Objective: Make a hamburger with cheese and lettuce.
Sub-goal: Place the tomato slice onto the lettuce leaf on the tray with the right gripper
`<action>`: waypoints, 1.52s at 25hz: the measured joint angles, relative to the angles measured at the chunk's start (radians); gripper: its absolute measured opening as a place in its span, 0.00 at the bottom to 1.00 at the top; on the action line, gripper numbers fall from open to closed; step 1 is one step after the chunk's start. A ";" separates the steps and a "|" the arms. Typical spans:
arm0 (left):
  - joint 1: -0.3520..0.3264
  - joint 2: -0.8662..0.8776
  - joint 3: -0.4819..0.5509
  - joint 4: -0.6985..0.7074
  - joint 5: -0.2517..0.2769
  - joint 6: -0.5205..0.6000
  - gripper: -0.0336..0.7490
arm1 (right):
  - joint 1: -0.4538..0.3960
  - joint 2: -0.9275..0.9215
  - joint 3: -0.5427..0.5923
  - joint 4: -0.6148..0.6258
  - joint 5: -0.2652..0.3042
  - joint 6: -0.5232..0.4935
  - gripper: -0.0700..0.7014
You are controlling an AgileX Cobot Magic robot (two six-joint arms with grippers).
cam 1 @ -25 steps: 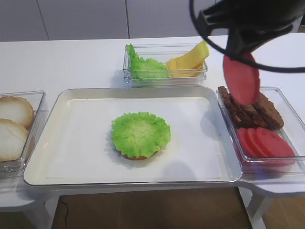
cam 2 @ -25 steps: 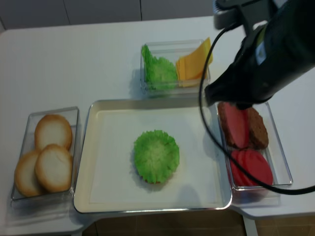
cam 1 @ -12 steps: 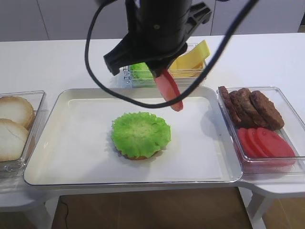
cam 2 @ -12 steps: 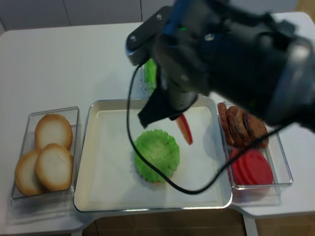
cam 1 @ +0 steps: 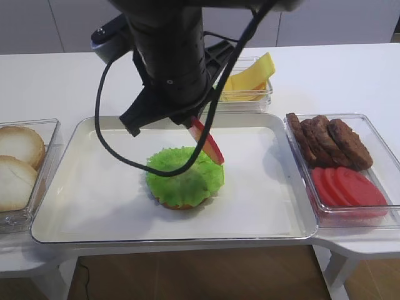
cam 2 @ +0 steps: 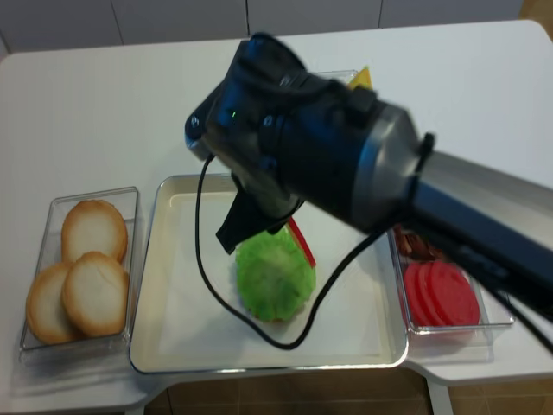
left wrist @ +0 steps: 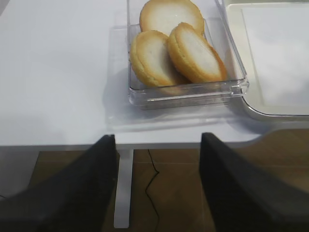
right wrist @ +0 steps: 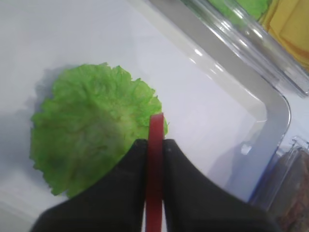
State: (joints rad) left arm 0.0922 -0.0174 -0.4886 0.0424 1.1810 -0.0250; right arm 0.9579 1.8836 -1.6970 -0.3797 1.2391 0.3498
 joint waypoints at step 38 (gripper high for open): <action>0.000 0.000 0.000 0.000 0.000 0.000 0.56 | 0.002 0.081 -0.007 -0.035 -0.052 -0.006 0.20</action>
State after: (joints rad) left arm 0.0922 -0.0174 -0.4886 0.0424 1.1810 -0.0250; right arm 0.9595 1.9645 -1.7036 -0.4146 1.1870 0.3436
